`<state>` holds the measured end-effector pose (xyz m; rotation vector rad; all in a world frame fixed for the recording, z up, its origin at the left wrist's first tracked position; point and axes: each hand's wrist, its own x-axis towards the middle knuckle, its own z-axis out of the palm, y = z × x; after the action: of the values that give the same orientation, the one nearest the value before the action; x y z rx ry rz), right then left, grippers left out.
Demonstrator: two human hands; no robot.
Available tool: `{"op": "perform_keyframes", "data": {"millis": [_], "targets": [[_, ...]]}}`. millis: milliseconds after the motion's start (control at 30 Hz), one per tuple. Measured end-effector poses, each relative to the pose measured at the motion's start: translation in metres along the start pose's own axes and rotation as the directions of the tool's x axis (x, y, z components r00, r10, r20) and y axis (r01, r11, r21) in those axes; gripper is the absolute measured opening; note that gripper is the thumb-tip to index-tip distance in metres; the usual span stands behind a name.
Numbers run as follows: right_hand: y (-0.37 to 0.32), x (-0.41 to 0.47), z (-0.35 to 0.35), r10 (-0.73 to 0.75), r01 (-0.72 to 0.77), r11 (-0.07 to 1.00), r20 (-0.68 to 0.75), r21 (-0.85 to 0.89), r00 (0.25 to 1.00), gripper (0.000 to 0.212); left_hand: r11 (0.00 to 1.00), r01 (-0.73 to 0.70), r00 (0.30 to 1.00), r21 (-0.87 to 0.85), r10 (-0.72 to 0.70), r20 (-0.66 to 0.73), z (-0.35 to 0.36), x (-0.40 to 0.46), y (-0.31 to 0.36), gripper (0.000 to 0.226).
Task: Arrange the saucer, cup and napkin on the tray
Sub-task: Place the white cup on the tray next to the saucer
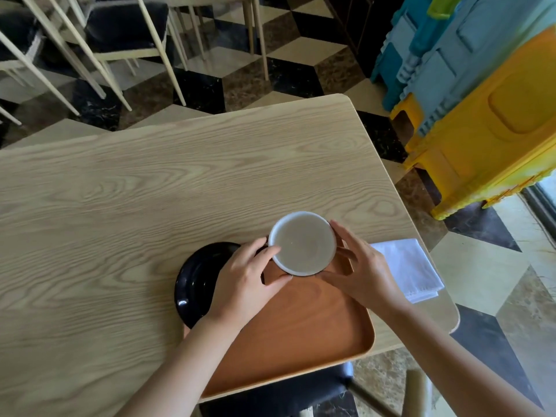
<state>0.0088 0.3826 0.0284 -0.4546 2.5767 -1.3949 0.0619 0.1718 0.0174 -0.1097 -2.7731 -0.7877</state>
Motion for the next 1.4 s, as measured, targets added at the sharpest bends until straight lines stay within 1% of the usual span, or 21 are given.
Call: {"op": "perform_keyframes", "data": {"millis": [67, 167, 333, 633, 867, 967, 1067, 1133, 1167, 1233, 1300, 1367, 1400], "targets": [[0.006, -0.005, 0.002, 0.024, -0.024, 1.0, 0.007, 0.006, 1.0, 0.094, 1.0, 0.002, 1.0, 0.003, -0.002, 0.009, 0.005, -0.006, 0.001, 0.043], [0.013, -0.009, 0.005, 0.013, -0.014, 1.0, 0.022, 0.016, 1.0, 0.093, 1.0, 0.015, 1.0, 0.003, -0.015, 0.025, 0.012, -0.012, -0.001, 0.041], [0.019, -0.011, 0.007, 0.014, -0.014, 0.999, 0.019, -0.031, 1.0, 0.091, 1.0, 0.008, 0.999, 0.027, -0.009, 0.039, 0.018, -0.014, -0.001, 0.042], [0.019, -0.001, 0.006, 0.043, -0.045, 0.998, 0.044, 0.034, 0.998, 0.084, 0.999, -0.013, 1.0, 0.034, 0.012, 0.012, 0.02, -0.009, -0.001, 0.041], [0.019, -0.003, 0.006, 0.042, -0.043, 0.999, 0.044, 0.031, 0.998, 0.084, 0.999, 0.004, 0.999, 0.035, -0.005, 0.039, 0.02, -0.009, -0.001, 0.043], [0.018, -0.004, 0.005, 0.023, -0.023, 1.0, 0.035, 0.011, 0.999, 0.084, 0.999, 0.033, 0.996, 0.024, -0.035, 0.083, 0.018, -0.01, 0.003, 0.045], [0.017, -0.005, 0.006, -0.002, 0.004, 0.999, 0.042, -0.037, 0.999, 0.084, 0.998, 0.044, 0.988, 0.037, -0.049, 0.15, 0.014, -0.013, 0.007, 0.055], [0.014, -0.008, 0.003, 0.005, -0.002, 0.997, 0.046, -0.073, 0.999, 0.083, 0.998, 0.035, 0.986, 0.059, -0.044, 0.16, 0.009, -0.015, 0.012, 0.058], [0.013, -0.01, -0.001, 0.011, -0.007, 0.994, 0.035, -0.107, 0.999, 0.078, 0.998, 0.033, 0.989, 0.053, -0.04, 0.141, 0.006, -0.016, 0.016, 0.057], [0.011, -0.016, -0.013, 0.024, -0.034, 0.977, -0.048, -0.208, 0.999, 0.063, 1.0, -0.014, 0.997, 0.023, 0.012, 0.077, 0.001, -0.015, 0.03, 0.049], [0.017, -0.023, -0.033, 0.051, -0.101, 0.953, -0.176, -0.286, 0.983, 0.049, 0.992, -0.127, 0.991, -0.011, 0.128, 0.046, 0.004, -0.013, 0.052, 0.041], [0.032, -0.029, -0.058, 0.08, -0.166, 0.927, -0.252, -0.337, 0.964, 0.044, 0.963, -0.269, 0.958, -0.031, 0.271, 0.095, 0.018, -0.008, 0.079, 0.039], [0.041, -0.032, -0.069, 0.108, -0.204, 0.902, -0.257, -0.38, 0.96, 0.045, 0.945, -0.326, 0.934, -0.032, 0.327, 0.148, 0.029, -0.005, 0.092, 0.041]]}}
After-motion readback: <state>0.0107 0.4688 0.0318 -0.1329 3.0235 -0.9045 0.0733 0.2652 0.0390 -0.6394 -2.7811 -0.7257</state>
